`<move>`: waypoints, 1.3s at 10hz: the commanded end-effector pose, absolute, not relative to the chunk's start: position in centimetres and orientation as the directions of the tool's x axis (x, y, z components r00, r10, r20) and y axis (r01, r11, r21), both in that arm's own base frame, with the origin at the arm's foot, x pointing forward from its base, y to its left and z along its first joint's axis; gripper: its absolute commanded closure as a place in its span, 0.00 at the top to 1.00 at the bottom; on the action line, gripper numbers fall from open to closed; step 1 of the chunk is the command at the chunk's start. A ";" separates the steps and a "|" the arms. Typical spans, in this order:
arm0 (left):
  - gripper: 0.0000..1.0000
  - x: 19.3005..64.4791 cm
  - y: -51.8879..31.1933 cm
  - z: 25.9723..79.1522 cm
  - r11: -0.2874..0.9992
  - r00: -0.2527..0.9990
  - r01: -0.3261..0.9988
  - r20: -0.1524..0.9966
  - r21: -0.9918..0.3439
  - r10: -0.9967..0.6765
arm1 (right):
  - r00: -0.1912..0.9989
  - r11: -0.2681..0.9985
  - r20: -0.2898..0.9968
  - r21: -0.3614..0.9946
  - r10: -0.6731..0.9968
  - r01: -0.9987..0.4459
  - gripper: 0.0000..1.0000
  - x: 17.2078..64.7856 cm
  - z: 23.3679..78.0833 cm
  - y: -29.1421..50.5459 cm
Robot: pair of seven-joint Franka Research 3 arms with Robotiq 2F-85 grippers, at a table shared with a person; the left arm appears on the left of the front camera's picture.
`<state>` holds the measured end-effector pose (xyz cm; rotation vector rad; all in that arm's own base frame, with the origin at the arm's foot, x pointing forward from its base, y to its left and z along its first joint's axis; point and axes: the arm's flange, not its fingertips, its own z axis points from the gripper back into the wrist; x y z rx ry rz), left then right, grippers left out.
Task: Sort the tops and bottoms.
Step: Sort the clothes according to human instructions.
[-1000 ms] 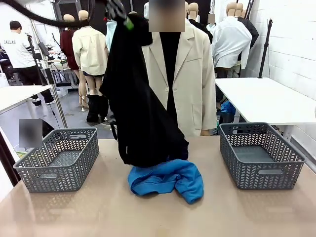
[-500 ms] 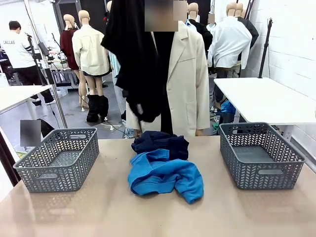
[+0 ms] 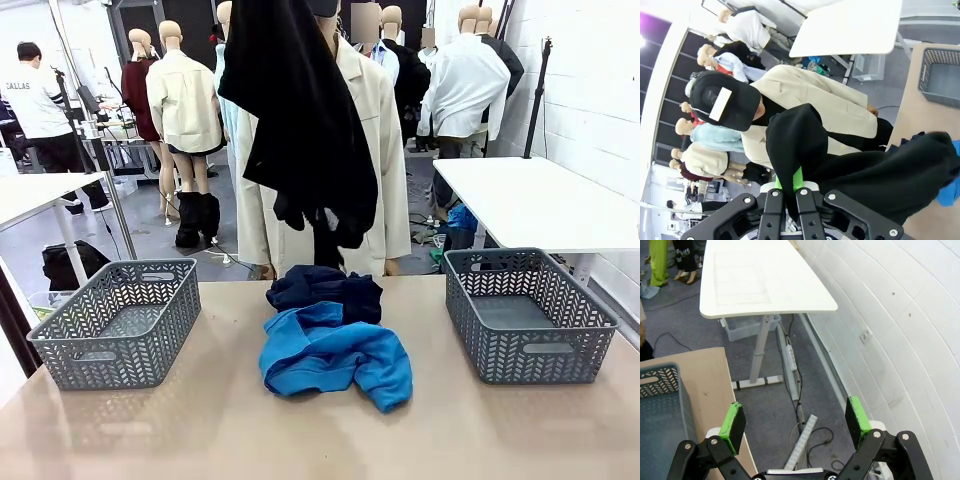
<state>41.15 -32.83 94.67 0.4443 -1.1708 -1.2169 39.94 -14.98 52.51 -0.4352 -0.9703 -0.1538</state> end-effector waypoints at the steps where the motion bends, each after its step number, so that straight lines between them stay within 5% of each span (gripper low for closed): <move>1: 0.00 41.0 -32.8 94.9 0.352 -0.119 0.475 0.455 0.806 -0.882 | 0.566 0.903 0.821 -0.295 0.072 0.312 1.00 39.9 52.5 -15.1; 13: 0.00 41.0 -32.8 94.9 0.352 -0.119 0.475 0.455 0.806 -0.882 | 0.566 0.903 0.821 -0.295 0.072 0.312 1.00 39.9 52.5 -15.1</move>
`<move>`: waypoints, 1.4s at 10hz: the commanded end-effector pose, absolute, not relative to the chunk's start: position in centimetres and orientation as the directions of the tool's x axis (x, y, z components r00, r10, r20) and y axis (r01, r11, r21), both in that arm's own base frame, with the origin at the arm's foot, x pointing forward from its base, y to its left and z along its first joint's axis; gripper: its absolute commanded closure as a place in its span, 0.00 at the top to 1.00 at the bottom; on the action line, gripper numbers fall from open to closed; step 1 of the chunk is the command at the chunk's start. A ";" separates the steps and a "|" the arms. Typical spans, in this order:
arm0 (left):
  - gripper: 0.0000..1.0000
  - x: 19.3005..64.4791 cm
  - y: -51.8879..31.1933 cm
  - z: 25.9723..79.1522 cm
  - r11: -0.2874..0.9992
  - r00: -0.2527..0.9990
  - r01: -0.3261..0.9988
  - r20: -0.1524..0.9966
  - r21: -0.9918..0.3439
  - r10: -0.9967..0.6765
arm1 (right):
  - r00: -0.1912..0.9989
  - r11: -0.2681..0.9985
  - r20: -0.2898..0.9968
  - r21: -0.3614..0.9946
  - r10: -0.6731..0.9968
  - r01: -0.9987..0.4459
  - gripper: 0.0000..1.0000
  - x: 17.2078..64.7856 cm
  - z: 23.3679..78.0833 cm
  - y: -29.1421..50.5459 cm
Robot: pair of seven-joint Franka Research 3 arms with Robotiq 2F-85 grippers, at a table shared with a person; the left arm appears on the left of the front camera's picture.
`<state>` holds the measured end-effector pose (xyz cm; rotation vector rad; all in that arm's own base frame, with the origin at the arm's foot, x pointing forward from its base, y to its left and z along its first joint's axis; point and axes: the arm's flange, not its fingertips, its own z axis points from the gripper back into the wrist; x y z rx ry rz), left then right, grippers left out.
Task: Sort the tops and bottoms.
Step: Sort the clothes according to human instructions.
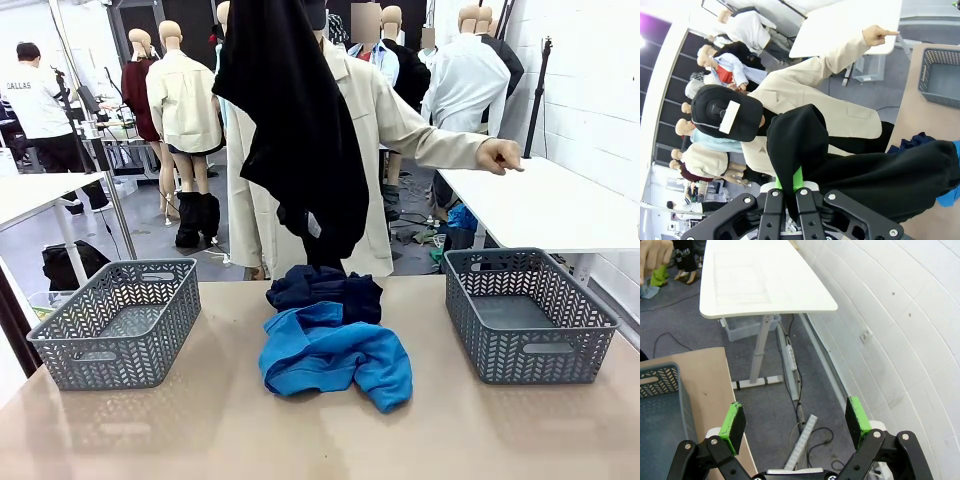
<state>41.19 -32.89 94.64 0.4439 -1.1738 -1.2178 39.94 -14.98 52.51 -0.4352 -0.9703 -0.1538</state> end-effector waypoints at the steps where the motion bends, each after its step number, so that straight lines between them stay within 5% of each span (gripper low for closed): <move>1: 0.00 41.2 -32.9 94.6 0.353 -0.101 0.485 0.453 0.800 -0.886 | 0.566 0.903 0.821 -0.295 0.072 0.312 1.00 39.9 52.5 -15.1; 5: 0.00 46.2 -44.1 92.5 0.565 -0.423 0.328 0.652 0.757 -0.629 | 0.566 0.903 0.821 -0.295 0.072 0.312 1.00 39.9 52.5 -15.1; 7: 0.00 49.0 -48.7 90.9 0.671 -0.464 0.372 0.755 0.641 -0.464 | 0.566 0.903 0.821 -0.295 0.072 0.312 1.00 39.9 52.5 -15.1; 10: 0.00 53.3 -56.0 86.6 0.707 -0.455 0.483 0.838 0.517 -0.302 | 0.566 0.903 0.821 -0.295 0.072 0.312 1.00 39.9 52.5 -15.1; 14: 0.00 54.2 -63.7 75.8 0.671 -0.268 0.688 0.956 0.278 -0.122 | 0.566 0.903 0.821 -0.295 0.072 0.312 1.00 39.9 52.5 -15.1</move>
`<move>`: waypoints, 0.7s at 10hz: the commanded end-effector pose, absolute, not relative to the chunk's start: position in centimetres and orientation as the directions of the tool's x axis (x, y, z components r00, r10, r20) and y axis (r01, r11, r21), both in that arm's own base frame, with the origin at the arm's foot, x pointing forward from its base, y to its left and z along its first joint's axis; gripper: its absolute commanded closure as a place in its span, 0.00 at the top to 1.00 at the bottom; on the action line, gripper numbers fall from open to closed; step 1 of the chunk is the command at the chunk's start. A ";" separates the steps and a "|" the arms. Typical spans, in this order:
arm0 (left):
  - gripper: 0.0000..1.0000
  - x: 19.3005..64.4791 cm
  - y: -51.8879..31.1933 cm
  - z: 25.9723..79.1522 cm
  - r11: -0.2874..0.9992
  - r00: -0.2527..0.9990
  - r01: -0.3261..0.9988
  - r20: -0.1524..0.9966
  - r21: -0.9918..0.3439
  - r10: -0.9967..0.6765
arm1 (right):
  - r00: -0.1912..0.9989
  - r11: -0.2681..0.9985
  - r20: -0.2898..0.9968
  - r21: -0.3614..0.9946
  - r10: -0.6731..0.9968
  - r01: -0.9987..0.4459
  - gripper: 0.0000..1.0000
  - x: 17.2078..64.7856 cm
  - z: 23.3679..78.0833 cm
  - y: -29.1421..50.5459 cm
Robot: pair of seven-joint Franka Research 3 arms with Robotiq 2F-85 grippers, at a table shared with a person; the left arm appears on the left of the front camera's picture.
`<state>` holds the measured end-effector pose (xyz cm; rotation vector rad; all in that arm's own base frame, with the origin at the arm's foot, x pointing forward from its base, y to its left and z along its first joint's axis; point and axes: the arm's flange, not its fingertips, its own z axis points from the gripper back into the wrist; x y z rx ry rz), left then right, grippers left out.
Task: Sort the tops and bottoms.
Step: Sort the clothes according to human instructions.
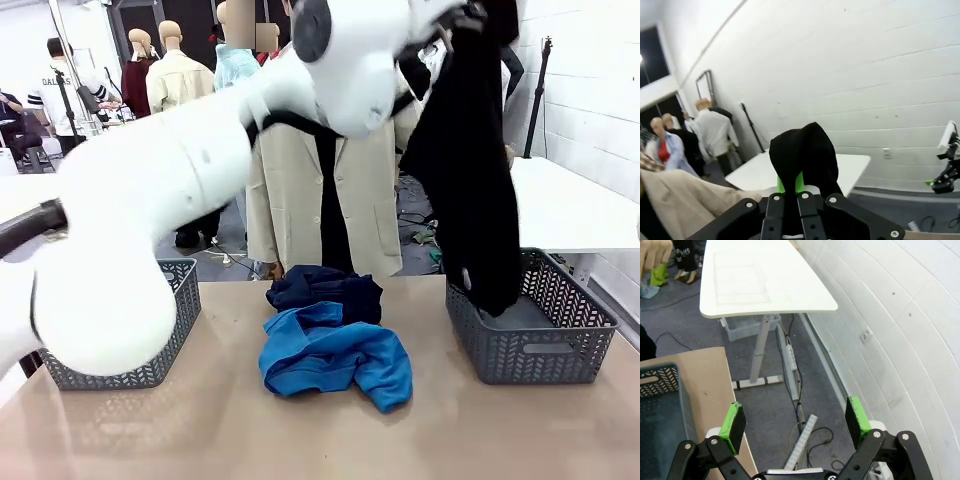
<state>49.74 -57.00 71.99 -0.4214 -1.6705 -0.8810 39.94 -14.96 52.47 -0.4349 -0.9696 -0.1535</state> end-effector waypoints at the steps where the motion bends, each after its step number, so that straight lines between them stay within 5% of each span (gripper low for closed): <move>1: 0.00 53.5 -64.5 73.1 0.652 -0.241 0.711 0.963 0.262 -0.124 | 0.566 0.903 0.821 -0.295 0.072 0.312 1.00 39.9 52.5 -15.1; 5: 0.00 52.1 -64.8 67.1 0.666 -0.143 0.733 0.989 0.138 -0.048 | 0.566 0.903 0.821 -0.295 0.072 0.312 1.00 39.9 52.5 -15.1; 7: 0.00 50.9 -63.2 64.0 0.566 -0.067 0.795 0.960 0.216 -0.271 | 0.566 0.903 0.821 -0.295 0.072 0.312 1.00 39.9 52.5 -15.1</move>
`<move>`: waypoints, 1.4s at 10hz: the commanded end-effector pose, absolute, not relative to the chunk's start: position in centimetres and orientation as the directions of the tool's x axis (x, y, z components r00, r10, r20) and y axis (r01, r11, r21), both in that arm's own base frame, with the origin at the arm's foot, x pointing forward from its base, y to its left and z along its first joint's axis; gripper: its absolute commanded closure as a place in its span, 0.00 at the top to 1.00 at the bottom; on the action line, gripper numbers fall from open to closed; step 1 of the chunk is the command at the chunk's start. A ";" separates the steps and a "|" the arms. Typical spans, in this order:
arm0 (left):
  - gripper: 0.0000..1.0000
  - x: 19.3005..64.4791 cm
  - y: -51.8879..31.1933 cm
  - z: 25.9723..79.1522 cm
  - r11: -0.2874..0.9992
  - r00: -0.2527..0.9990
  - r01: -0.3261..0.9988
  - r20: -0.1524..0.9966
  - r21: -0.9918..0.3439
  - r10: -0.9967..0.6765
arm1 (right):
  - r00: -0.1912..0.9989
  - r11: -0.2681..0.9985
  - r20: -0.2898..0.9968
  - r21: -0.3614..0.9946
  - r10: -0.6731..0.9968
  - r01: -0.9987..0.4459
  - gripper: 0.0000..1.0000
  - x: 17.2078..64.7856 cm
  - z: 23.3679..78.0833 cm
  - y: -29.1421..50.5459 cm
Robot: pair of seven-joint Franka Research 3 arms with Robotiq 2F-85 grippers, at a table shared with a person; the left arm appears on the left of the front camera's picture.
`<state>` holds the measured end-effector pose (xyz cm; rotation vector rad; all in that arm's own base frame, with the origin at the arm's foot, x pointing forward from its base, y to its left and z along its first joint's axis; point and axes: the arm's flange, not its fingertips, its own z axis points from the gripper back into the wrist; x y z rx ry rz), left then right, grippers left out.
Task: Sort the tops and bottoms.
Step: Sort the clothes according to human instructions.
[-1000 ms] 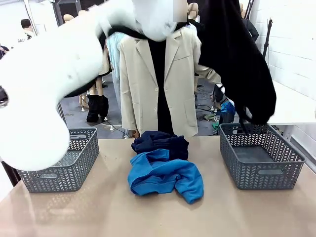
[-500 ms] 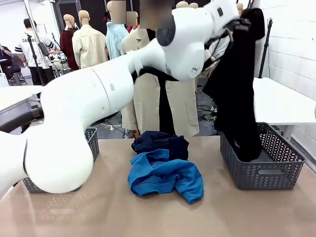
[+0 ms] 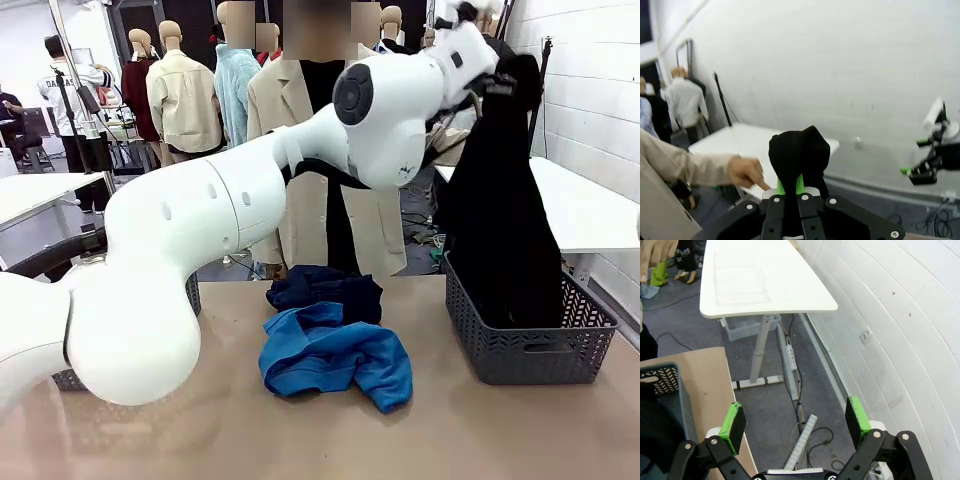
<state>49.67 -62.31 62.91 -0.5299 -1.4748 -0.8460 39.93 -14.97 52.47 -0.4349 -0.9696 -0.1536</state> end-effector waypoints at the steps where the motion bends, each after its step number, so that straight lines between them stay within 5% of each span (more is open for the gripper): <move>1: 0.00 49.9 -61.2 64.4 0.640 -0.131 0.750 0.986 0.168 -0.106 | 0.566 0.903 0.821 -0.295 0.072 0.312 1.00 39.9 52.5 -15.1; 5: 0.00 49.9 -61.7 63.5 0.625 -0.118 0.759 0.982 0.185 -0.147 | 0.566 0.903 0.821 -0.295 0.072 0.312 1.00 39.9 52.5 -15.1; 7: 0.00 49.8 -61.5 57.7 0.574 -0.088 0.806 0.988 0.148 -0.130 | 0.566 0.903 0.821 -0.295 0.072 0.312 1.00 39.9 52.5 -15.1; 14: 0.00 50.4 -63.2 43.9 0.535 0.333 0.827 0.917 -0.172 -0.219 | 0.566 0.903 0.821 -0.295 0.072 0.312 1.00 39.9 52.5 -15.1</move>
